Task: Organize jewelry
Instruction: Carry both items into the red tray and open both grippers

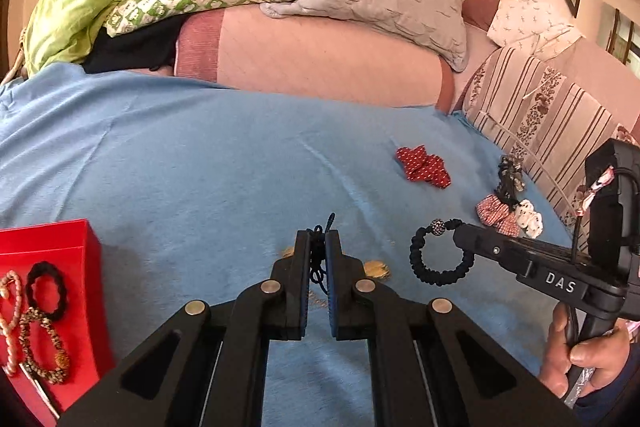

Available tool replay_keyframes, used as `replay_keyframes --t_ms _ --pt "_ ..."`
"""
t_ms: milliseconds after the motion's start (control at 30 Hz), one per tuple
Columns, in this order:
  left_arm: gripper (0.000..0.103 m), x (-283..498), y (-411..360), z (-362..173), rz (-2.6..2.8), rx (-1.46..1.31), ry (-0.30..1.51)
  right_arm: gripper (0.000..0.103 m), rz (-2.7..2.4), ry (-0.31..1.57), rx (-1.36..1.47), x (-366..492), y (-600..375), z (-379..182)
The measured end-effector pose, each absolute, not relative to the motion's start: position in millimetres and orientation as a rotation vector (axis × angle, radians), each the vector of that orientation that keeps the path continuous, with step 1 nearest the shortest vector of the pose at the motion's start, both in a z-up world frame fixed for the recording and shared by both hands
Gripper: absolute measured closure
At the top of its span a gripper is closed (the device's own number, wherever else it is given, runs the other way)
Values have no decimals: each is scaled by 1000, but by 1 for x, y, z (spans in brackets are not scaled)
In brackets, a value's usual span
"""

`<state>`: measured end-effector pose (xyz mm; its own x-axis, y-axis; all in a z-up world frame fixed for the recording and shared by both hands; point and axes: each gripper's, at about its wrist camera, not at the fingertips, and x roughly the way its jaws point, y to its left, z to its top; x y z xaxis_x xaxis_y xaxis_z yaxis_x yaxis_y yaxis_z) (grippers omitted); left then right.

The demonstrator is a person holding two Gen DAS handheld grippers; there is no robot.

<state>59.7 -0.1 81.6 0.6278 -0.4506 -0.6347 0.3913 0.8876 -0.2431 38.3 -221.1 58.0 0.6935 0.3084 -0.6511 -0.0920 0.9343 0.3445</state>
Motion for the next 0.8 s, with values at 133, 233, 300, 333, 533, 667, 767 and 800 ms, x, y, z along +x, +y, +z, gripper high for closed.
replay_keyframes --t_ms 133,233,300,333,533,667,767,800 --pt "96 57 9 83 -473 -74 749 94 266 759 253 36 -203 60" --pt "96 55 11 82 -454 -50 749 94 280 750 230 35 -193 59" --pt "96 54 11 82 -440 -26 747 94 287 749 218 36 -188 58" --pt "96 53 11 81 -439 -23 748 94 289 749 214 36 -186 58" --pt "96 49 11 80 -423 10 747 94 297 745 195 35 -178 56" --pt "96 46 13 82 -416 14 740 94 302 742 187 34 -175 55" --pt "96 45 16 84 -411 13 735 94 304 735 185 33 -171 56" --pt "96 45 17 85 -408 12 733 94 305 734 184 32 -170 56"
